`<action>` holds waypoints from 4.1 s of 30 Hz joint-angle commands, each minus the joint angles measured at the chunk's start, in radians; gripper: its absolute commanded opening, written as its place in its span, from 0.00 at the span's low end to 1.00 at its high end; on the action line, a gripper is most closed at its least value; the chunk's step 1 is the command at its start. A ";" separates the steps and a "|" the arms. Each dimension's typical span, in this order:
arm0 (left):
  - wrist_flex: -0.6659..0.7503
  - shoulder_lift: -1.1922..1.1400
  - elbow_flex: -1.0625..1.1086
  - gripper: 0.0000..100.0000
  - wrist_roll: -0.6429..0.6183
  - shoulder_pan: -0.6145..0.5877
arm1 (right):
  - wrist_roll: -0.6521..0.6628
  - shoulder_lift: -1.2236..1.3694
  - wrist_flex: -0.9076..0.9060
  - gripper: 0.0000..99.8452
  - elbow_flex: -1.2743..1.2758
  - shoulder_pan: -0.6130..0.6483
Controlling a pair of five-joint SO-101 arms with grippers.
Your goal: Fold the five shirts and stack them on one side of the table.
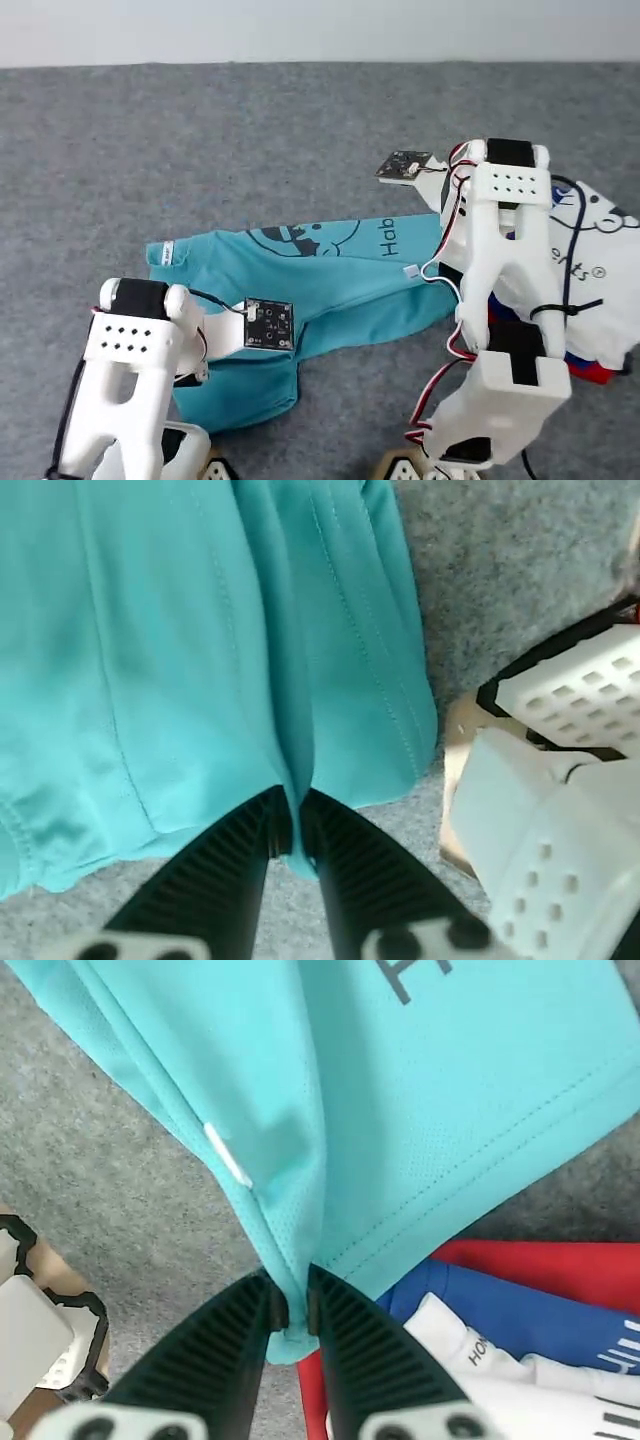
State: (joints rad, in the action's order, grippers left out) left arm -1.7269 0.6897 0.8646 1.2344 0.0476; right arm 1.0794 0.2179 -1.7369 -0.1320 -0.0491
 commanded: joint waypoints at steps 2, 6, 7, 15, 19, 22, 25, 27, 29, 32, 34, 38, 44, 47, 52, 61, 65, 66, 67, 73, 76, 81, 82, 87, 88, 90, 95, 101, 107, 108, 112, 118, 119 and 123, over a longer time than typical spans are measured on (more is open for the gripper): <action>-0.032 0.032 0.001 0.02 0.008 0.002 | 0.012 -0.061 -0.018 0.01 -0.020 -0.013; -0.032 0.032 -0.007 0.10 -0.124 0.000 | 0.008 -0.065 -0.018 0.06 -0.020 -0.013; -0.032 0.034 -0.010 0.13 -0.153 0.000 | 0.008 -0.065 -0.018 0.09 -0.020 -0.013; -0.031 0.034 -0.085 0.17 -0.190 0.000 | -0.072 -0.067 -0.013 0.20 -0.025 -0.013; -0.025 0.034 -0.150 0.17 -0.190 -0.006 | -0.083 -0.067 0.022 0.20 -0.035 -0.001; 0.043 0.026 -0.188 0.14 -0.212 -0.084 | -0.213 -0.059 0.099 0.19 -0.049 0.036; 0.206 0.023 -0.170 0.04 -0.304 -0.173 | -0.325 -0.054 0.209 0.09 -0.046 0.090; 0.334 0.023 -0.122 0.02 -0.407 -0.210 | -0.347 -0.033 0.291 0.00 -0.046 0.127; 0.450 0.023 -0.058 0.01 -0.506 -0.229 | -0.356 0.010 0.348 0.03 -0.046 0.151; 0.594 0.023 0.042 0.01 -0.606 -0.235 | -0.358 0.091 0.432 0.01 -0.051 0.179; 0.655 0.020 0.093 0.01 -0.643 -0.235 | -0.358 0.143 0.486 0.01 -0.052 0.183; 0.710 -0.092 0.122 0.01 -0.660 -0.239 | -0.358 0.236 0.588 0.01 -0.052 0.182; 0.640 -0.425 -0.018 0.01 -0.657 -0.239 | -0.356 0.331 0.645 0.01 -0.092 0.180; 0.554 -0.603 -0.145 0.01 -0.655 -0.239 | -0.356 0.397 0.636 0.01 -0.184 0.176; 0.466 -0.813 -0.354 0.01 -0.655 -0.290 | -0.354 0.521 0.581 0.01 -0.405 0.176; 0.348 -0.993 -0.762 0.01 -0.655 -0.307 | -0.354 0.754 0.486 0.01 -0.818 0.166; 0.210 -1.048 -0.871 0.01 -0.635 -0.293 | -0.354 0.825 0.374 0.01 -0.979 0.174; 0.189 -1.049 -0.877 0.01 -0.626 -0.292 | -0.354 0.835 0.334 0.01 -1.020 0.180; 0.175 -1.046 -0.878 0.01 -0.626 -0.292 | -0.354 0.843 0.289 0.01 -1.063 0.188; 0.106 -0.924 -0.875 0.01 -0.626 -0.299 | -0.356 0.858 0.044 0.01 -1.275 0.223; 0.080 -0.825 -0.875 0.01 -0.626 -0.310 | -0.358 0.855 -0.062 0.01 -1.353 0.246; 0.080 -0.710 -0.875 0.01 -0.631 -0.422 | -0.422 0.803 -0.062 0.01 -1.361 0.265; 0.080 -0.701 -0.875 0.01 -0.631 -0.451 | -0.436 0.788 -0.062 0.01 -1.347 0.277; 0.069 -0.698 -0.875 0.01 -0.629 -0.605 | -0.463 0.662 -0.062 0.01 -1.162 0.328; 0.049 -0.700 -0.875 0.01 -0.624 -0.617 | -0.470 0.631 -0.062 0.01 -1.111 0.338; 0.014 -0.700 -0.874 0.01 -0.609 -0.617 | -0.471 0.573 -0.059 0.01 -0.999 0.363; 0.000 -0.690 -0.865 0.02 -0.603 -0.580 | -0.468 0.513 -0.056 0.01 -0.855 0.386; 0.002 -0.690 -0.866 0.06 -0.609 -0.520 | -0.470 0.513 -0.059 0.01 -0.848 0.378; -0.003 -0.626 -0.901 0.16 -0.667 -0.512 | -0.470 0.499 -0.062 0.01 -0.776 0.375; -0.003 -0.600 -0.906 0.17 -0.669 -0.512 | -0.470 0.489 -0.062 0.01 -0.753 0.369; -0.005 -0.494 -0.906 0.17 -0.692 -0.512 | -0.470 0.420 -0.062 0.01 -0.646 0.354; -0.028 -0.448 -0.823 0.17 -0.675 -0.516 | -0.470 0.318 -0.061 0.01 -0.466 0.318; -0.028 -0.451 -0.802 0.17 -0.675 -0.516 | -0.470 0.305 -0.061 0.02 -0.430 0.317; -0.026 -0.450 -0.731 0.17 -0.655 -0.512 | -0.470 0.232 -0.061 0.10 -0.262 0.314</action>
State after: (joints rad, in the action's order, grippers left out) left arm -1.7331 0.2002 0.1174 0.5608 -0.4726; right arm 0.6206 0.5585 -1.7538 -0.4726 0.2762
